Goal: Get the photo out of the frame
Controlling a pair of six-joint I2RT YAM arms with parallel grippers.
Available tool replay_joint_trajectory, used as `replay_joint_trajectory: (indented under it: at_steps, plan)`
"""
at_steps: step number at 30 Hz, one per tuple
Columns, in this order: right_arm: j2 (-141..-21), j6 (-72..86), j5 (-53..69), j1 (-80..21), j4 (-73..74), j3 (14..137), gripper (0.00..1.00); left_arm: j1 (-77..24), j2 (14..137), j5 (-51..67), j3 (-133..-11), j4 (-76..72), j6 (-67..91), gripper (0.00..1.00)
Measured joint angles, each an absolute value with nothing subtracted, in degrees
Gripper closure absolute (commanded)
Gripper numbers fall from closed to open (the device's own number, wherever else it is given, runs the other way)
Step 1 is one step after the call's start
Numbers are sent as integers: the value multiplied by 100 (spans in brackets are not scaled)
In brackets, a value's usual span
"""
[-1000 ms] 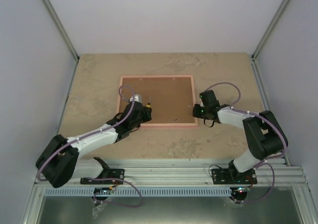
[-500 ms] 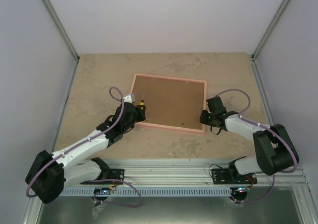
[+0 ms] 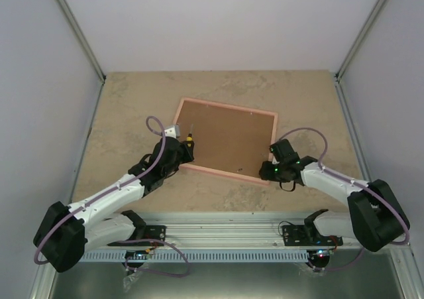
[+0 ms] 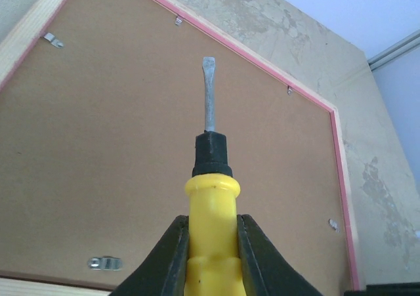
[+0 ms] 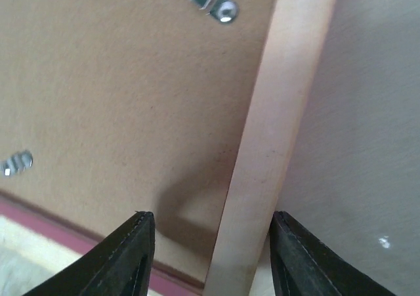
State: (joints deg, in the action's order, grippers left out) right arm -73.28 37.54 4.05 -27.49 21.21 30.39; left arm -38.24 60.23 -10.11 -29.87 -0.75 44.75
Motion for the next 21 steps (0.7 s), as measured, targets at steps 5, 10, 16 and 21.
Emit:
replay_joint_trajectory:
  at_steps: [5,10,16,21]
  plan:
    - [-7308,3848,701,-3542,2158,3037,47,-3824,5961,-996,-2985,-75,4456,100]
    - [-7658,4091,836,-4410,1964,3251,46,-3822,5883,-998,-2985,-32,4431,100]
    - [-8683,4230,947,-5341,1535,4034,46,-3822,5717,-1035,-2982,172,4348,100]
    - [-9362,4143,1013,-5885,1439,4742,40,-3824,5498,-1116,-2982,303,4322,100]
